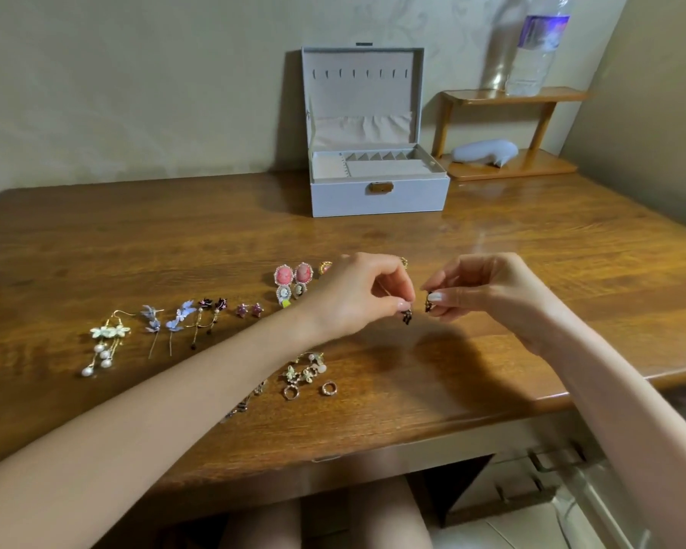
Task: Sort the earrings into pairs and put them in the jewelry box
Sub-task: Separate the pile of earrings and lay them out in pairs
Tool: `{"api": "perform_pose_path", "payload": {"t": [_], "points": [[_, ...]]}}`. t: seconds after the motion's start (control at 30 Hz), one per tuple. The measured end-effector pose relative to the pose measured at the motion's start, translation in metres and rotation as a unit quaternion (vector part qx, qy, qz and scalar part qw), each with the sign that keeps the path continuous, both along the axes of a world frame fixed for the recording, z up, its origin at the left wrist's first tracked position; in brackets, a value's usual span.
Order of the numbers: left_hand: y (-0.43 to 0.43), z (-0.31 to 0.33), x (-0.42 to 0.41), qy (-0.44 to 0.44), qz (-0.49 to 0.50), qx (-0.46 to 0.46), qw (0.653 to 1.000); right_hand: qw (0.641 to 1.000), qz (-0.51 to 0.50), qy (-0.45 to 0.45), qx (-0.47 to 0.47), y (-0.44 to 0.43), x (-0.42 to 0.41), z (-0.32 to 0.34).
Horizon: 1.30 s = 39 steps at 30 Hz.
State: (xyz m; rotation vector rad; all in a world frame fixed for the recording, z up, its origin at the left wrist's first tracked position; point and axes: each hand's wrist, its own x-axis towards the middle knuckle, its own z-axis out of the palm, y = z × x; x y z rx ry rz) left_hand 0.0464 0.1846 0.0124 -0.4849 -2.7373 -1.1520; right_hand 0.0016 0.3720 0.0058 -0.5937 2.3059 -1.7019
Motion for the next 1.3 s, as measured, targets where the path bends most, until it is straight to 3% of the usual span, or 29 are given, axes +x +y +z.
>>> {"api": "perform_pose_path", "payload": {"t": [0.13,0.27,0.43,0.77,1.3], "points": [[0.015,-0.004,-0.009,-0.038,-0.040,0.004,0.998,0.999,0.014,0.015,0.043,0.016,0.002,0.002],[0.029,-0.005,-0.011,-0.070,-0.072,0.016,0.995,0.996,0.051,-0.033,0.061,0.033,0.001,0.005],[0.040,-0.009,-0.023,-0.054,-0.068,-0.038,0.995,0.989,0.074,-0.056,0.112,0.041,-0.007,0.001],[0.041,-0.022,-0.056,-0.010,-0.023,-0.100,0.995,0.990,-0.018,-0.010,0.140,0.025,-0.032,-0.011],[0.032,-0.020,-0.071,-0.009,-0.016,-0.095,0.995,0.989,-0.065,0.029,0.133,0.017,-0.048,-0.020]]}}
